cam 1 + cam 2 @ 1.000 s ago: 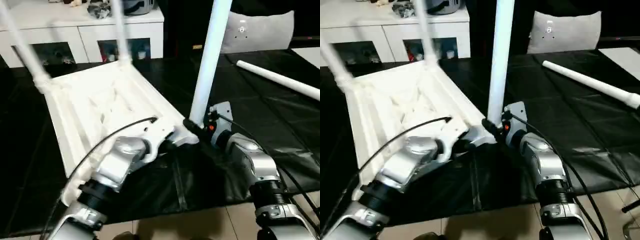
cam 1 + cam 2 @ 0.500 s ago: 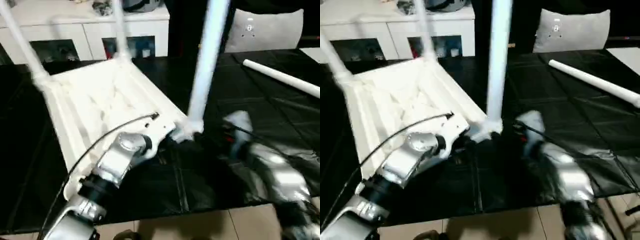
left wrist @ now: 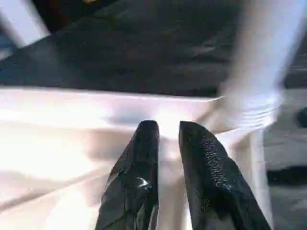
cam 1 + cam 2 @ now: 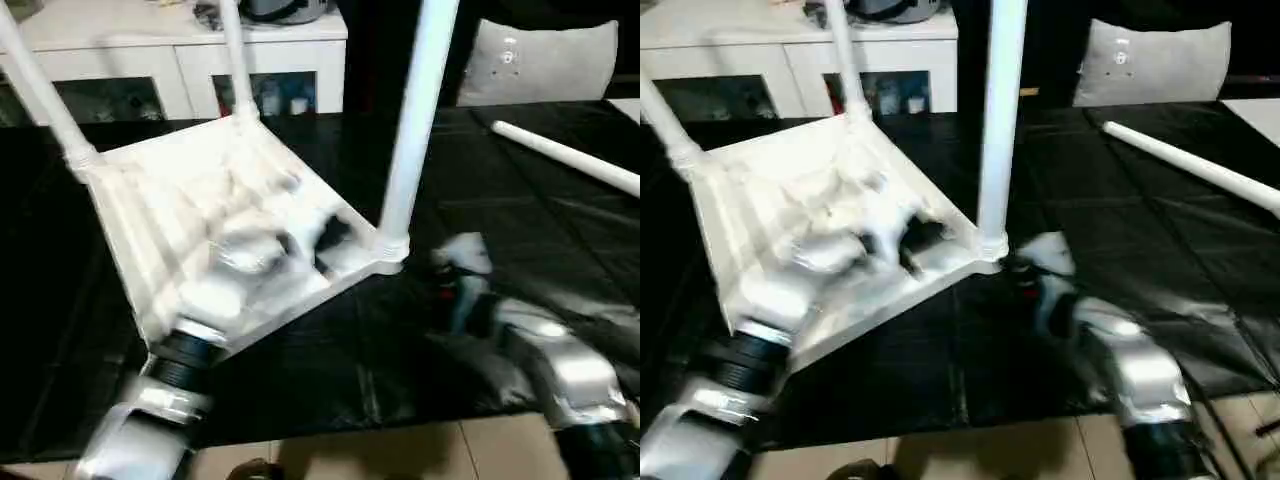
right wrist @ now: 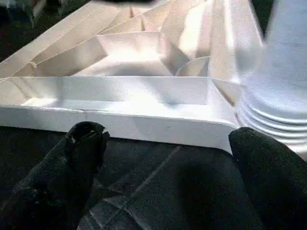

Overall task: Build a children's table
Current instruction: Rotate table base

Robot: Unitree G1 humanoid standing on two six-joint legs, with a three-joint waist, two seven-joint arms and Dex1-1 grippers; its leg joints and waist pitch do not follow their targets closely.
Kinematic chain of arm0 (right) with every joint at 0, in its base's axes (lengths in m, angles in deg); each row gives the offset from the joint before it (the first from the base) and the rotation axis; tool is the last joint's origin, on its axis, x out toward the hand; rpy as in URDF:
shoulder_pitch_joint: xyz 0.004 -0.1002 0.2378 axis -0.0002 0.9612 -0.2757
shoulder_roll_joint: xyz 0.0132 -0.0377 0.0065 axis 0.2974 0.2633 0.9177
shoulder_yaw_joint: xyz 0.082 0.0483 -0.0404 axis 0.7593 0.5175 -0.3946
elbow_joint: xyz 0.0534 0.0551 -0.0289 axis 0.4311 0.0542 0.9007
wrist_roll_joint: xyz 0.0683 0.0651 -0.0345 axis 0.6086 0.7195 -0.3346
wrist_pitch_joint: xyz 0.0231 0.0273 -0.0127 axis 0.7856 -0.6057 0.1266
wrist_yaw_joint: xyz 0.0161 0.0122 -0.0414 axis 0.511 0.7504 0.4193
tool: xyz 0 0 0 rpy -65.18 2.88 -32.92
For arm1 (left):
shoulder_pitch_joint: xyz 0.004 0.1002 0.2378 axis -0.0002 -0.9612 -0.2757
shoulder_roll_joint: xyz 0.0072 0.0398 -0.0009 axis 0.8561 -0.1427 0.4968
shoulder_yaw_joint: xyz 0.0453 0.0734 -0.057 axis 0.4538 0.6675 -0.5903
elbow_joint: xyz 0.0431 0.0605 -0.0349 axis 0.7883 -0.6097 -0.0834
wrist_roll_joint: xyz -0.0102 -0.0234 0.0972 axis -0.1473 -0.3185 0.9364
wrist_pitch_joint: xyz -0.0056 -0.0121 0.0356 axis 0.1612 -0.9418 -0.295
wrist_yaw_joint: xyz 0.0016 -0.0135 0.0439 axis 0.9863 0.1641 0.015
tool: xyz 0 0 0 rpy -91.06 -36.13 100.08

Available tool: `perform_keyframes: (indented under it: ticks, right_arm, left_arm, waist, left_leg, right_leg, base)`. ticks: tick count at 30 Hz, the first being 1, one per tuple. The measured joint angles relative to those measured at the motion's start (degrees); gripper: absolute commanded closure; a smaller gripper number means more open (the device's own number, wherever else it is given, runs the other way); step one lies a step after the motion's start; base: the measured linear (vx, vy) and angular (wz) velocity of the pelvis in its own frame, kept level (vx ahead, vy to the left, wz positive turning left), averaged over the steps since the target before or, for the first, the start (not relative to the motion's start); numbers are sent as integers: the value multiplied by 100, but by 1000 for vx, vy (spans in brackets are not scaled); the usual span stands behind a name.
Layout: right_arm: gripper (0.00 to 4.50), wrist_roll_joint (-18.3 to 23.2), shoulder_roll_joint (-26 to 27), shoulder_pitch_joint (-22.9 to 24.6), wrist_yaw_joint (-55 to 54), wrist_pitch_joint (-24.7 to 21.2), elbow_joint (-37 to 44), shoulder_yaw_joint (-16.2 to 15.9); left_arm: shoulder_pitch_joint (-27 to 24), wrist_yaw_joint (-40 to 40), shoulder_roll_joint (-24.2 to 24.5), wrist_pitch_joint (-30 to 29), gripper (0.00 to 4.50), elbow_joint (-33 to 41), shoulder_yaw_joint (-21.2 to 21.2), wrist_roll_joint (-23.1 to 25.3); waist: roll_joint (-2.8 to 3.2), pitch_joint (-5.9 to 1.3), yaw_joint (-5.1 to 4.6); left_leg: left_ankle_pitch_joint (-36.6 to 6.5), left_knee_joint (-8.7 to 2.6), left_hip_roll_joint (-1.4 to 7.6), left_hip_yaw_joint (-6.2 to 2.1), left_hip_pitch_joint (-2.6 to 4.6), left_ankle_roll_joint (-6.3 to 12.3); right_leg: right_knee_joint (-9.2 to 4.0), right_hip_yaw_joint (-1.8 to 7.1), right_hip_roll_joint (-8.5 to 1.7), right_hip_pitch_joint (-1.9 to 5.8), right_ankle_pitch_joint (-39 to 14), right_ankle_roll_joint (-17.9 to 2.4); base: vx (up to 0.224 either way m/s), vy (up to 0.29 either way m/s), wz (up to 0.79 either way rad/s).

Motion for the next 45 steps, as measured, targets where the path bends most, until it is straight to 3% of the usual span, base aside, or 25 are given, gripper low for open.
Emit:
perform_keyframes:
  ticks: [3, 8, 12, 17, 23, 29, 35, 45]
  right_arm:
    - [0, -30, 2, -227, -6, -355, -141, -195]
    - [0, -141, 137, -425, 0, -419, -512, -392]
    - [0, -209, 242, -604, -65, -503, -844, -502]
    - [0, -237, 274, -741, -102, -492, -1152, -502]
    - [0, -309, 416, -906, -101, -346, -1578, -557]
    - [0, -387, 628, -1351, -139, -12, -2397, -549]
    - [0, -527, 867, -1785, -393, 509, -3314, -482]
    - [0, -733, 919, -2238, -631, 1059, -4255, -299]
  left_arm:
    - [-29, -2, 650, -66, 406, 110, -300, 160]
    - [-376, -55, 1776, -134, 441, 130, -440, 651]
    - [-610, -33, 2166, -248, 446, 57, -407, 827]
    - [-847, 208, 2656, -428, 446, 54, -89, 1095]
    - [-1165, 888, 2841, -541, 446, 160, 406, 1059]
    - [-1423, 1803, 3107, -529, 446, 510, 957, 931]
    - [-1589, 2525, 3198, -63, 446, 759, 1057, 559]
    - [-1247, 2967, 2224, -58, 446, 960, 1074, -196]
  waist:
    - [-1, 0, 7]
    - [-4, 0, 19]
    - [-12, 4, 128]
    - [-12, 4, 136]
    - [-12, 3, 131]
    - [-13, 3, 51]
    - [-13, 3, 3]
    - [-16, 3, -20]
  left_leg:
    - [0, 0, 0, -5, 0, 0]
    - [-2, 0, -2, -3, -6, -2]
    - [-1, 1, -4, -3, -8, -4]
    - [0, 1, -4, -3, 2, -7]
    - [1, 1, -4, -4, 3, -8]
    - [1, 1, -3, -5, 10, -8]
    - [1, 2, -3, -6, 20, -8]
    - [2, 17, -6, 2, 20, -10]
  right_leg:
    - [0, 0, 2, 1, 3, -5]
    - [-3, 2, 1, 1, -5, 3]
    - [-2, 4, -2, 2, -5, 2]
    - [3, 6, -2, 2, -2, 0]
    - [5, 6, -2, 2, 4, -9]
    - [17, 6, -1, 0, 10, -19]
    - [21, 7, -1, 2, 8, -15]
    - [23, 17, -2, 4, 28, -47]
  base:
    - [0, 0, 0]
    - [0, 0, 0]
    - [0, 0, 0]
    - [0, 0, 0]
    - [0, 0, 0]
    - [0, 0, 0]
    - [0, 0, 0]
    - [0, 0, 0]
